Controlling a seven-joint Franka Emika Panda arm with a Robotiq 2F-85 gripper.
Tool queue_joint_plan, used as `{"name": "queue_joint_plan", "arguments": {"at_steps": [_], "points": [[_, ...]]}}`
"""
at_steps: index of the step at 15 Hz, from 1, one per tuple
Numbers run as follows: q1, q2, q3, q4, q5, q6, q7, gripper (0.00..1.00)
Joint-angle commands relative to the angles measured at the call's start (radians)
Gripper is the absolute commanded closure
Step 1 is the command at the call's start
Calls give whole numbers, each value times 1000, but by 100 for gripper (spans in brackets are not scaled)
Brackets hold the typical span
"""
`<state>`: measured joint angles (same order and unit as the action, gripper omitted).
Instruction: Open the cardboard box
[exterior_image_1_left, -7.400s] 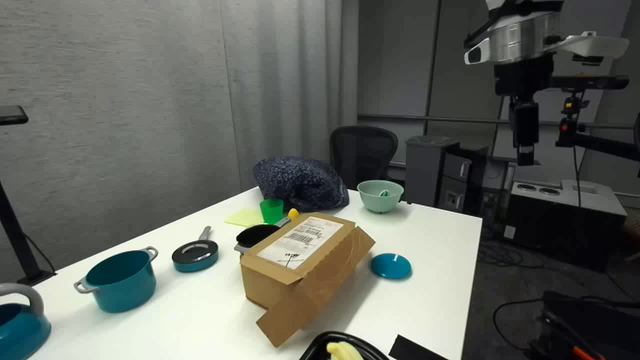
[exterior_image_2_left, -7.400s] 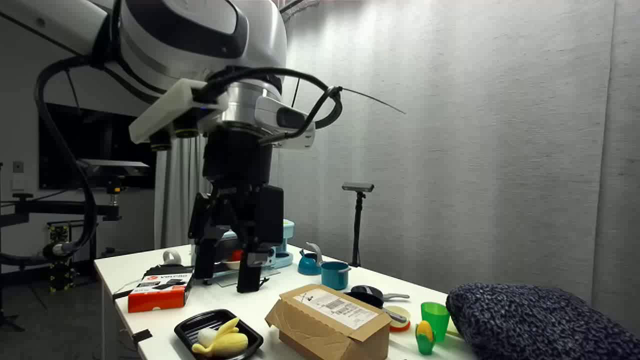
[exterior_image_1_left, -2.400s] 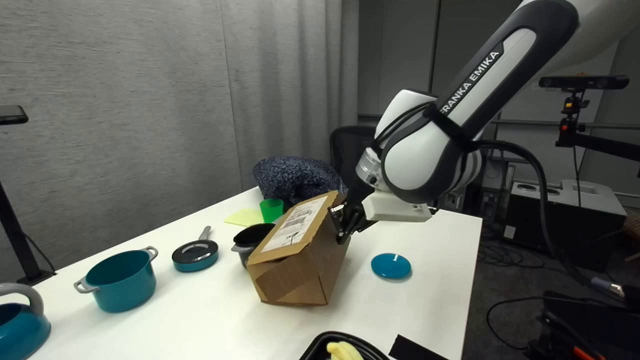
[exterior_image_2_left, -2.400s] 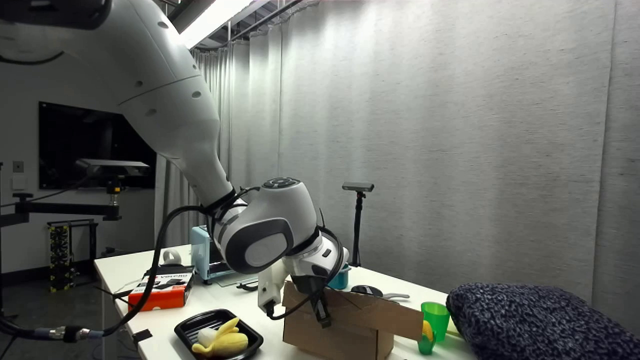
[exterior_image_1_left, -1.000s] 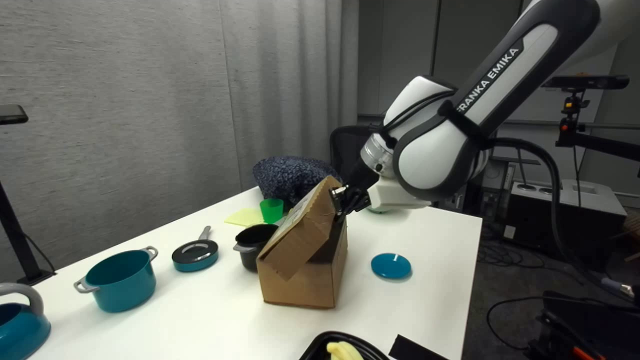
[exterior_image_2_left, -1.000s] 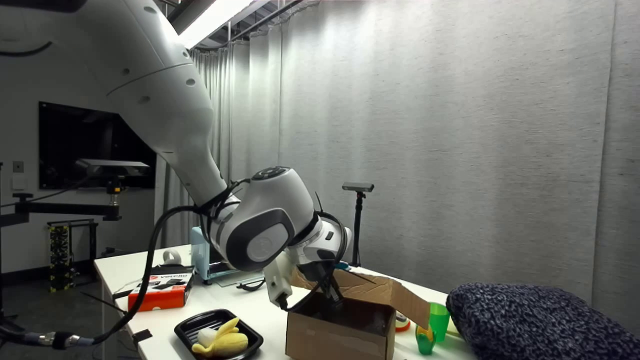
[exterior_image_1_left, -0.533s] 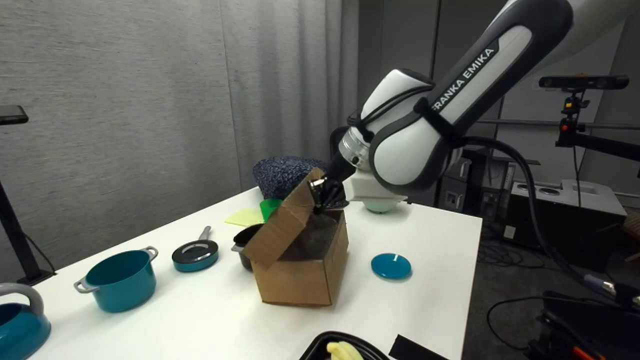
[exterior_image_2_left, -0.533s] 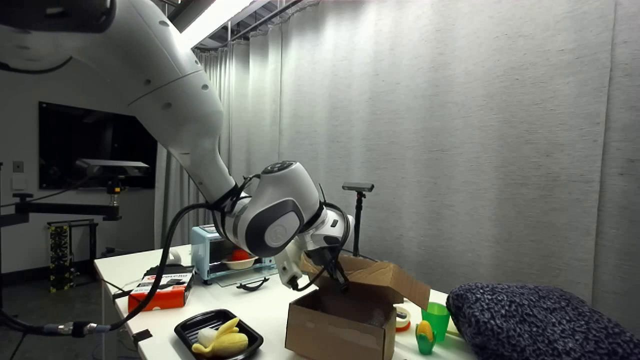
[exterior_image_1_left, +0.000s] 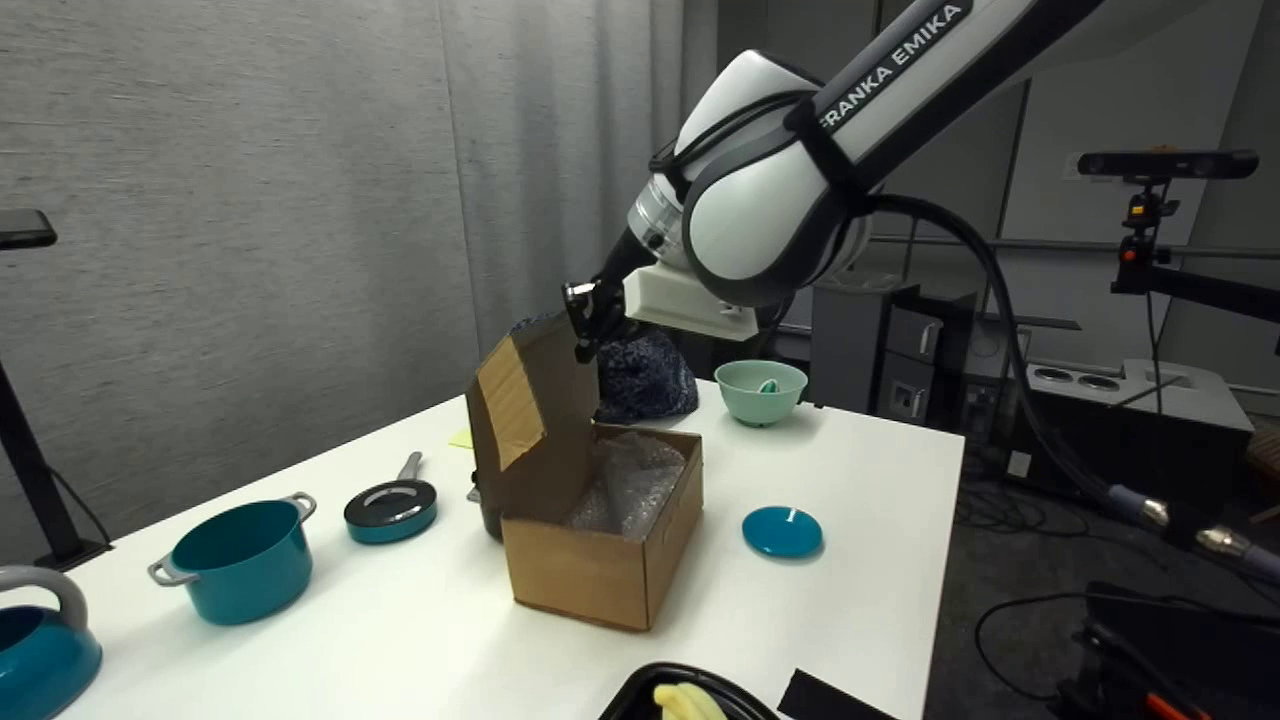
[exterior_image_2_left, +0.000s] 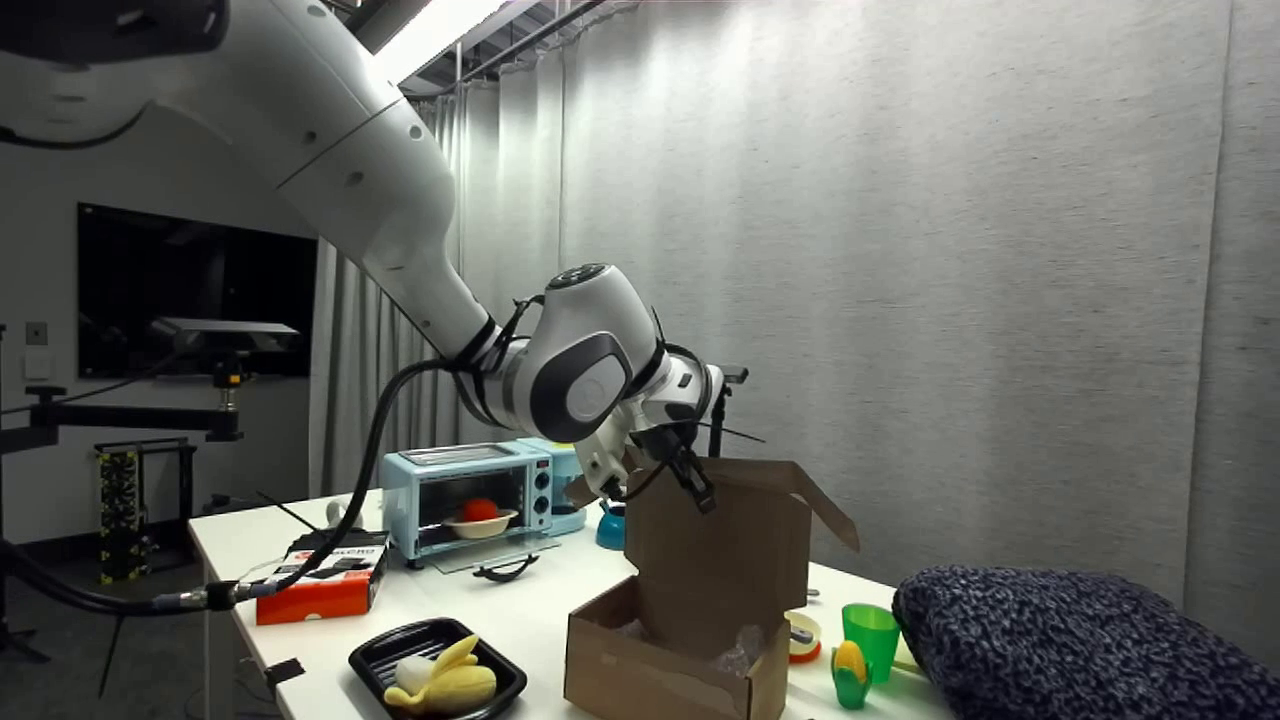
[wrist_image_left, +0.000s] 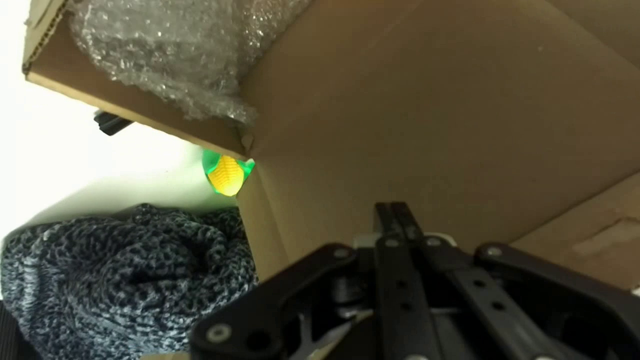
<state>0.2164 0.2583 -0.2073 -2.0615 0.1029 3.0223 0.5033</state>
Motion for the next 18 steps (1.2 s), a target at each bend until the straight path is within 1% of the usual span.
{"name": "queue_joint_plan", "arguments": {"at_steps": [1, 3, 4, 5, 7, 8, 9, 11, 12, 13, 15, 18], "points": [[45, 94, -75, 126, -52, -45, 85, 100], [56, 150, -99, 195, -61, -90, 116, 100], [68, 188, -120, 246, -72, -144, 143, 100], [70, 223, -127, 292, -73, -197, 156, 100], [53, 279, -106, 376, -52, -293, 147, 100], [16, 297, -66, 408, -68, -332, 152, 100], [-7, 296, -28, 419, -50, -363, 116, 100], [-44, 258, 40, 383, -39, -399, 21, 100], [-66, 221, 81, 342, -30, -439, -45, 100], [-32, 266, 31, 365, -58, -372, 56, 99], [-52, 252, 68, 360, -52, -410, 5, 99], [-59, 246, 76, 357, -51, -417, -10, 99]]}}
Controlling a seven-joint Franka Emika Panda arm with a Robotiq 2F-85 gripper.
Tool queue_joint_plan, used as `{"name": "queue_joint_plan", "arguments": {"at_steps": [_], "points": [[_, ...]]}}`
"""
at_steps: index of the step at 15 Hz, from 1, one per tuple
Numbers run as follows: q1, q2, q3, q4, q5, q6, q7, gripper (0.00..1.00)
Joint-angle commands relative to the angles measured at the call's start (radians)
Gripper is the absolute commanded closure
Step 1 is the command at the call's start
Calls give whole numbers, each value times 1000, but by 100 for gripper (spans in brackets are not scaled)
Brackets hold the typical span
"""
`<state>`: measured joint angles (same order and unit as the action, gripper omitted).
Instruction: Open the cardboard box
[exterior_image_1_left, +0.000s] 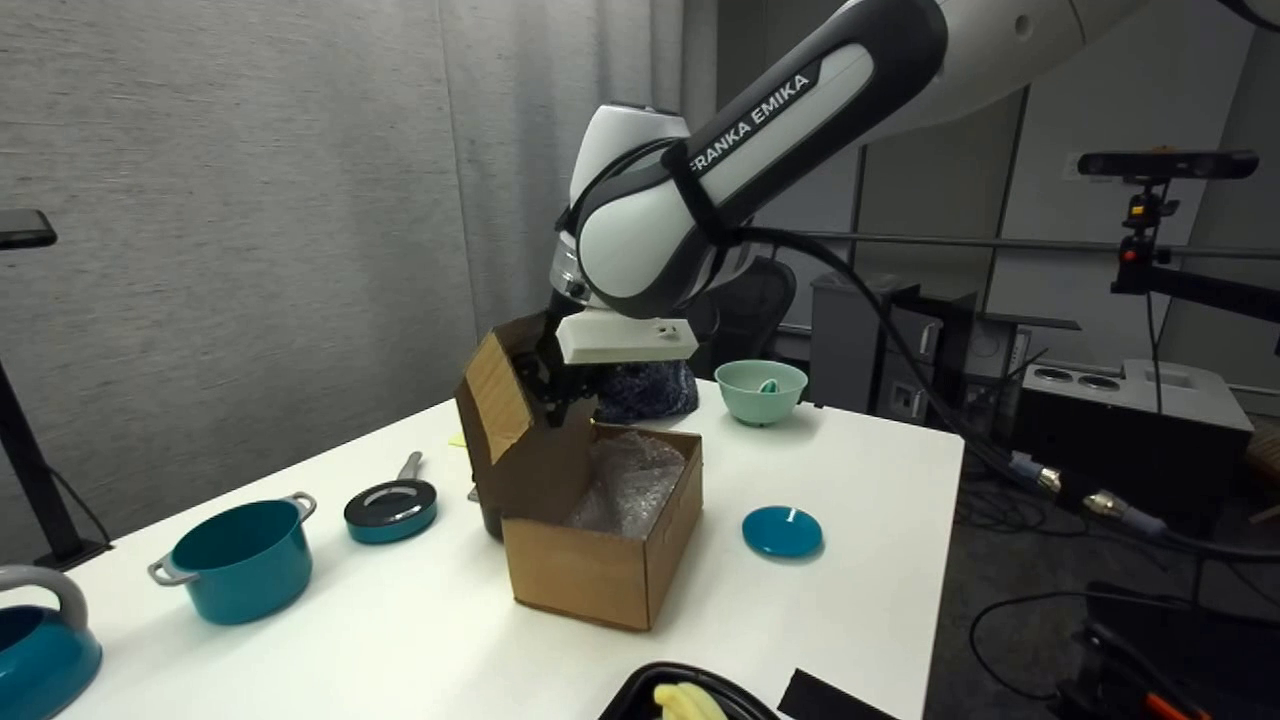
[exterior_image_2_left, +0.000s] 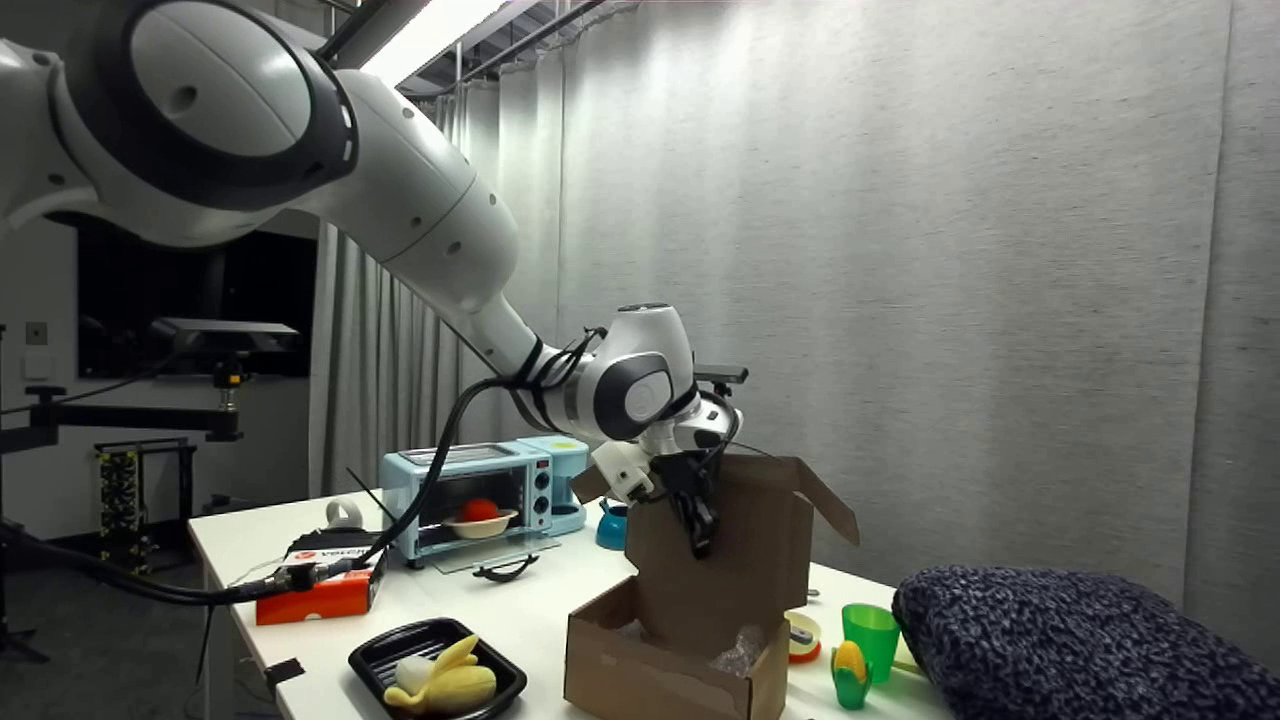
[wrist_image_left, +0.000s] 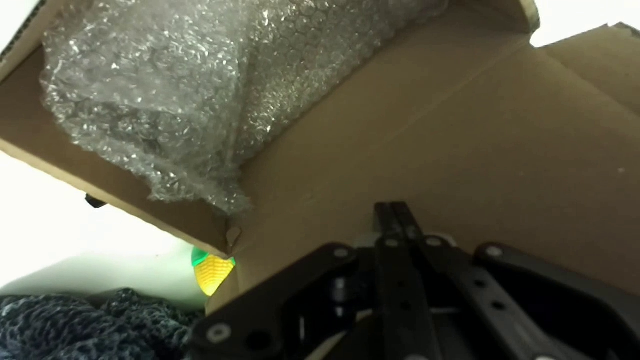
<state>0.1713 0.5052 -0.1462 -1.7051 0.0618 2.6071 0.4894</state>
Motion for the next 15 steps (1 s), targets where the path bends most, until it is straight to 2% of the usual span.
{"name": "queue_joint_plan", "arguments": {"at_steps": [1, 5, 8, 12, 15], "points": [[-15, -1, 15, 0, -10, -1, 3, 100], [-3, 25, 4, 18, -16, 146, 16, 100], [-1, 49, 5, 63, -5, 209, 8, 100], [-21, 103, 32, 129, 30, 183, -6, 100], [-22, 181, 23, 186, 37, 168, 7, 100]]}}
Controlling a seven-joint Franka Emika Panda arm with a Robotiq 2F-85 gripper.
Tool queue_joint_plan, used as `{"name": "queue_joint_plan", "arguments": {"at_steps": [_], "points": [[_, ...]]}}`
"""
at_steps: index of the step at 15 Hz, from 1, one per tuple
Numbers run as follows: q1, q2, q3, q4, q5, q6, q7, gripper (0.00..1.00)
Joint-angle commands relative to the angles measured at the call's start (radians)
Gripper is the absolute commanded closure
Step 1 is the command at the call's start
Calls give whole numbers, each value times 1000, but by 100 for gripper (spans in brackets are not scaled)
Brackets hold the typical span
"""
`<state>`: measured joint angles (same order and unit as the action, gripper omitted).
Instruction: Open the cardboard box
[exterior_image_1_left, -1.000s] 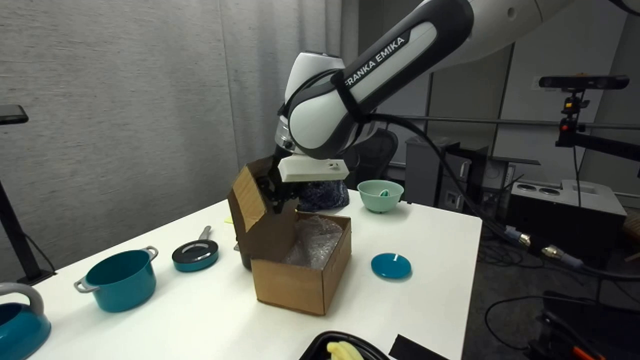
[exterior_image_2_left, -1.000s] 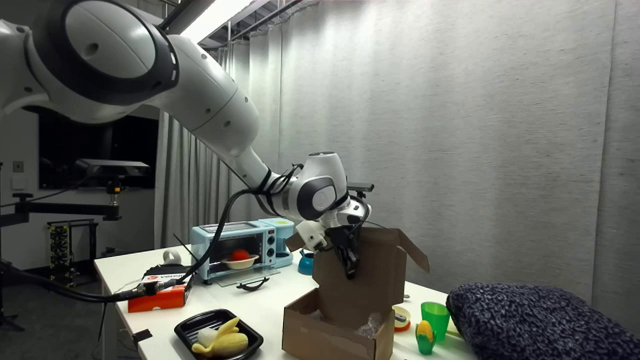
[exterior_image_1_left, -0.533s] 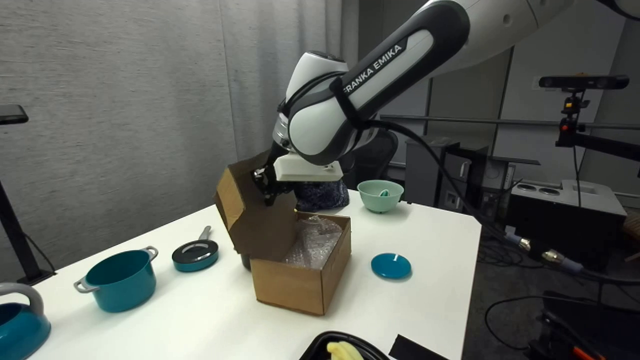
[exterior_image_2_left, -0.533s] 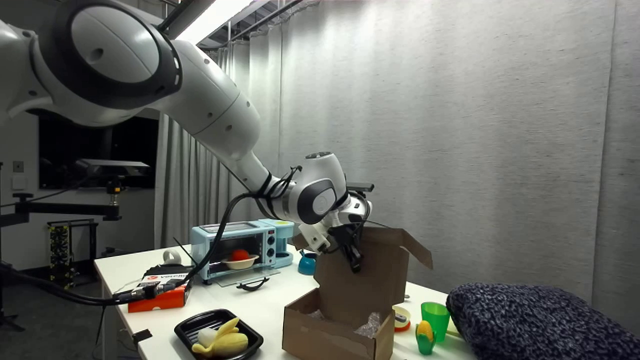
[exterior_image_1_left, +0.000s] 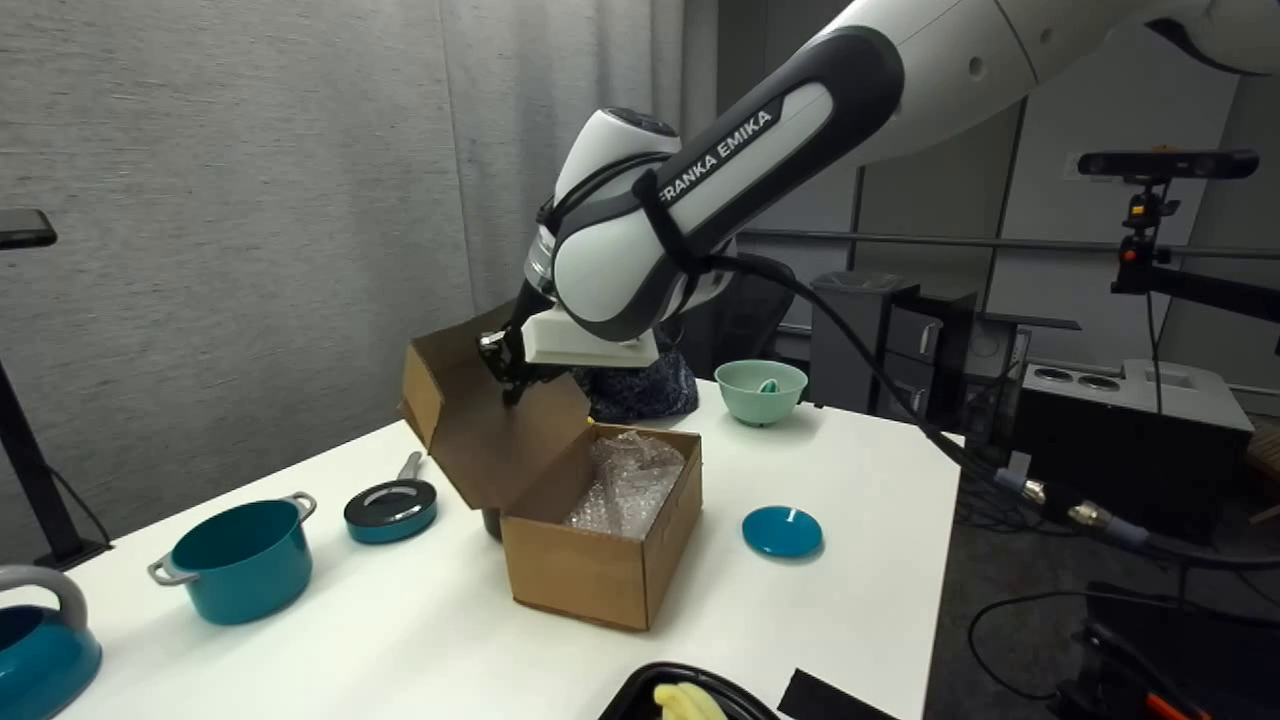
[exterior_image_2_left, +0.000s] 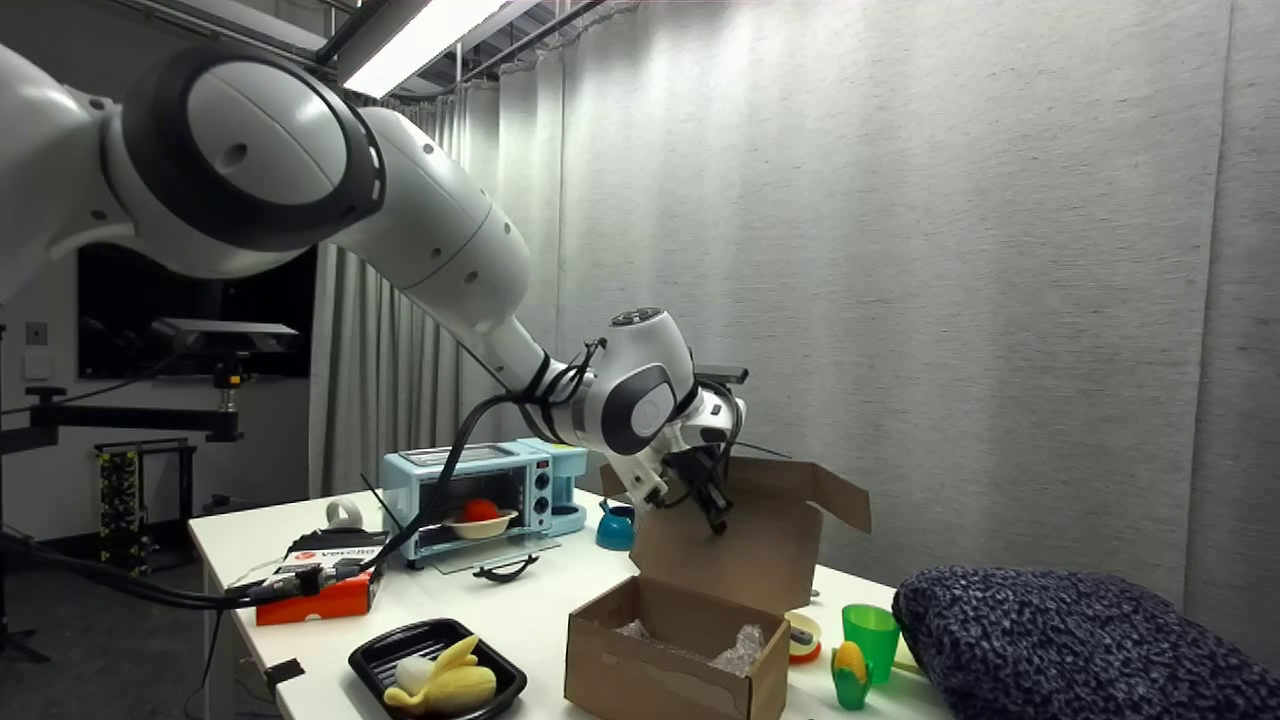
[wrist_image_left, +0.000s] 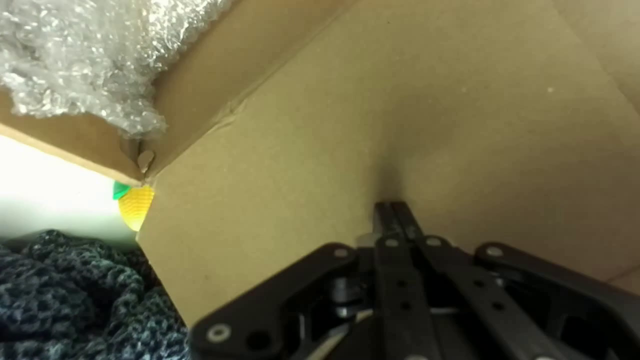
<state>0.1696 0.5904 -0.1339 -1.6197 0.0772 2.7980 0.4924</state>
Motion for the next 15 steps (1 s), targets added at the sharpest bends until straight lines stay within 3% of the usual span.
{"name": "queue_joint_plan", "arguments": {"at_steps": [1, 6, 10, 15], "points": [[-18, 124, 4, 123, 24, -29, 13, 100], [-11, 239, -23, 244, 20, -61, 42, 100], [-30, 185, 11, 263, 30, -99, -3, 100], [-38, 49, 28, 290, -15, -459, -80, 100]]}}
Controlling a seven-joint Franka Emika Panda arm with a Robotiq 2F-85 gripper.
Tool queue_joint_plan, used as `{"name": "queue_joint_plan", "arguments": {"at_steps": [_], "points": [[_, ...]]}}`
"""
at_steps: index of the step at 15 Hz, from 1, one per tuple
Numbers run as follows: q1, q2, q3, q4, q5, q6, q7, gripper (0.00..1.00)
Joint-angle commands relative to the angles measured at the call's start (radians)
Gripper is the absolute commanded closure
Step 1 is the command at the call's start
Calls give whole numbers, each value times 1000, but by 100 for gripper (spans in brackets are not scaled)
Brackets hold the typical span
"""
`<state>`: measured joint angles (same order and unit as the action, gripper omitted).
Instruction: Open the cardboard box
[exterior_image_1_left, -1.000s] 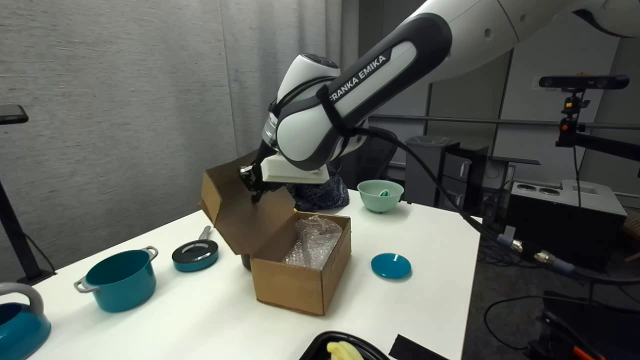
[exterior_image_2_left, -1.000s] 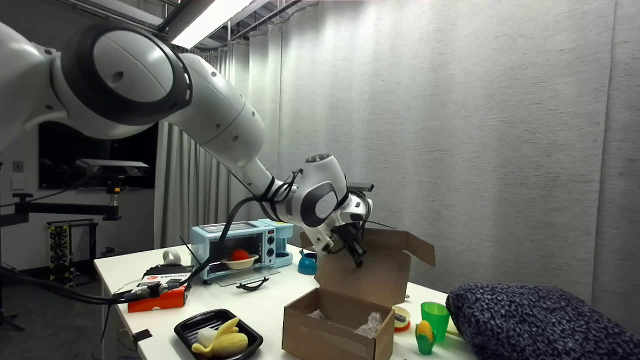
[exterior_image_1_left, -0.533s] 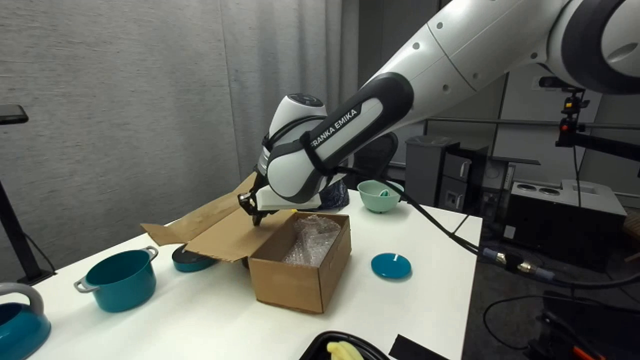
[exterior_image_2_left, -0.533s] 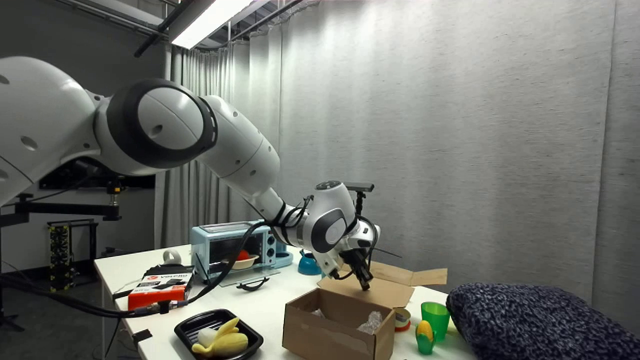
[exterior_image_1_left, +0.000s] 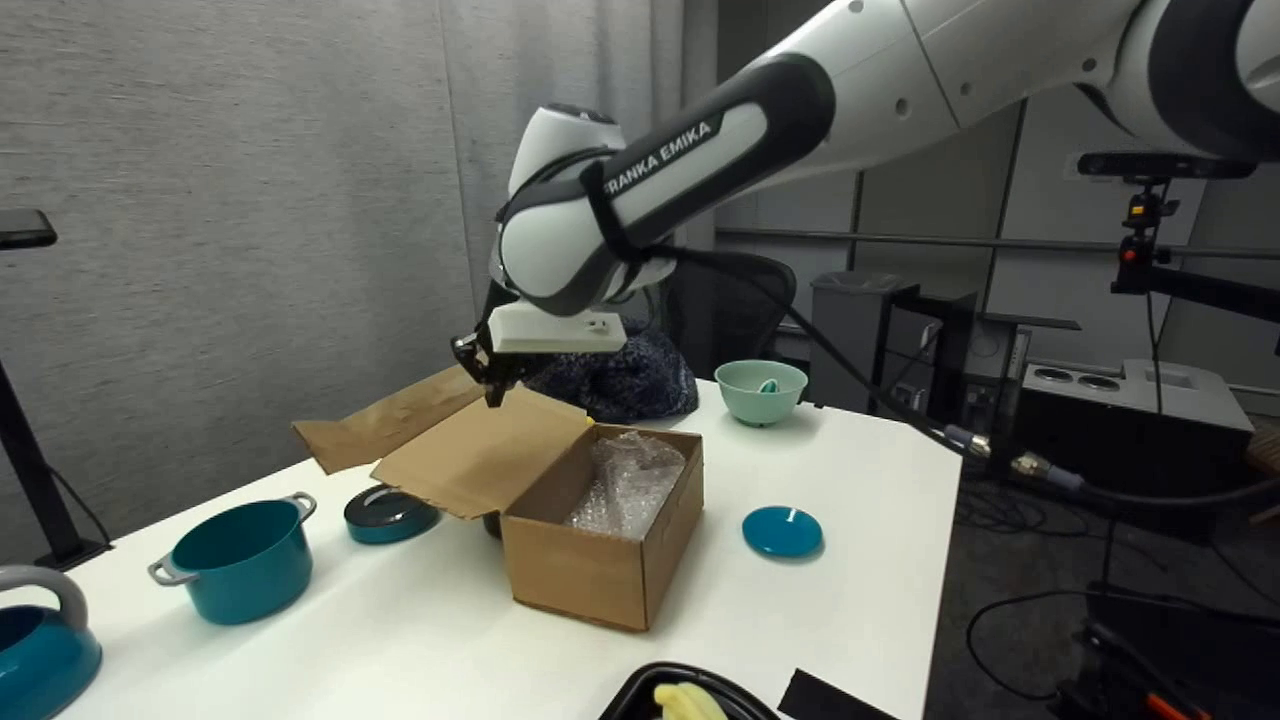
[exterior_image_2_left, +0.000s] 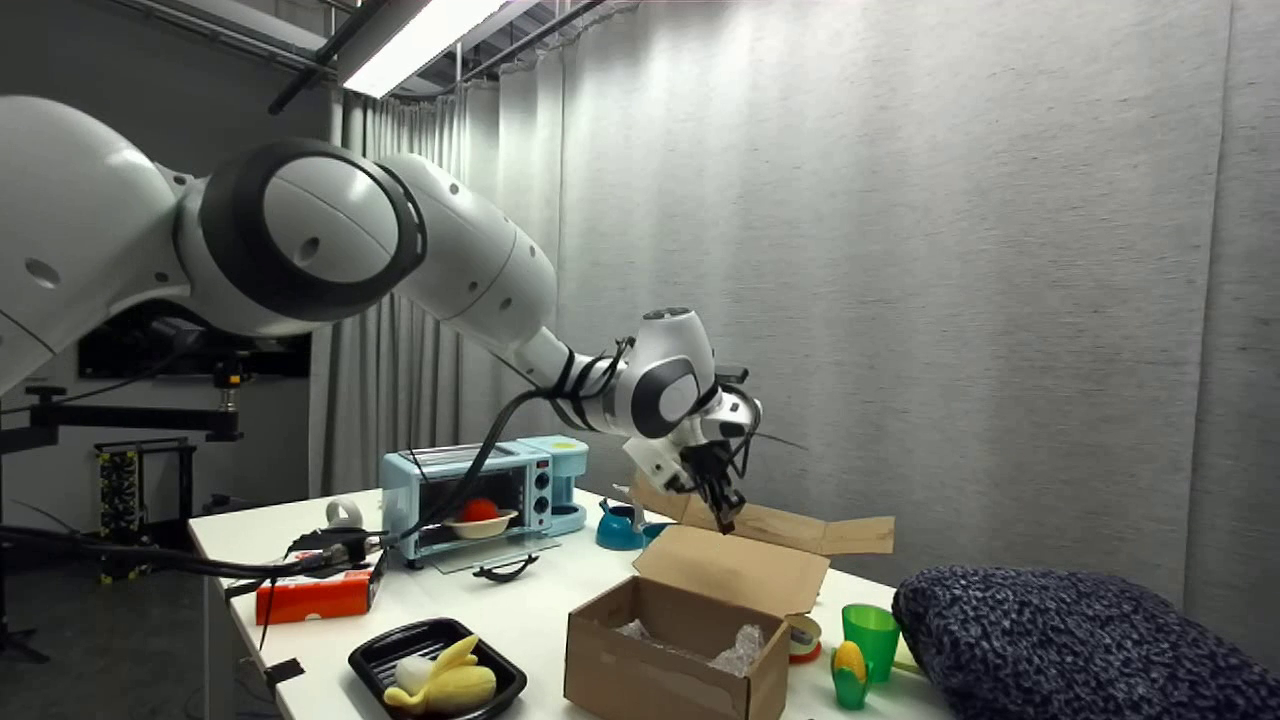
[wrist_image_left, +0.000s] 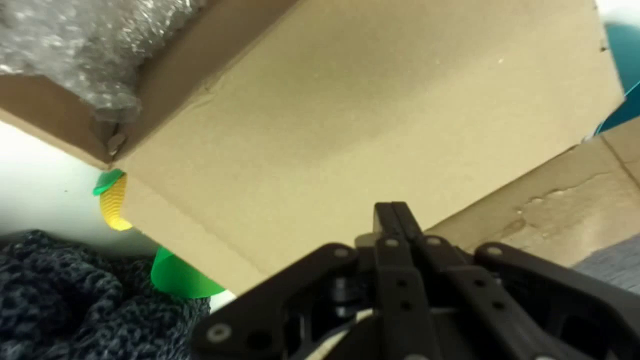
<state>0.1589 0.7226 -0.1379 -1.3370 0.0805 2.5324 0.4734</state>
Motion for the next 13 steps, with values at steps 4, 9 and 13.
{"name": "queue_joint_plan", "arguments": {"at_steps": [4, 9, 13], "points": [[-53, -167, 67, 56, -21, -480, -172, 100], [-86, -228, 96, 81, -47, -727, -350, 100], [-86, -228, 98, 67, -39, -700, -323, 99]]}}
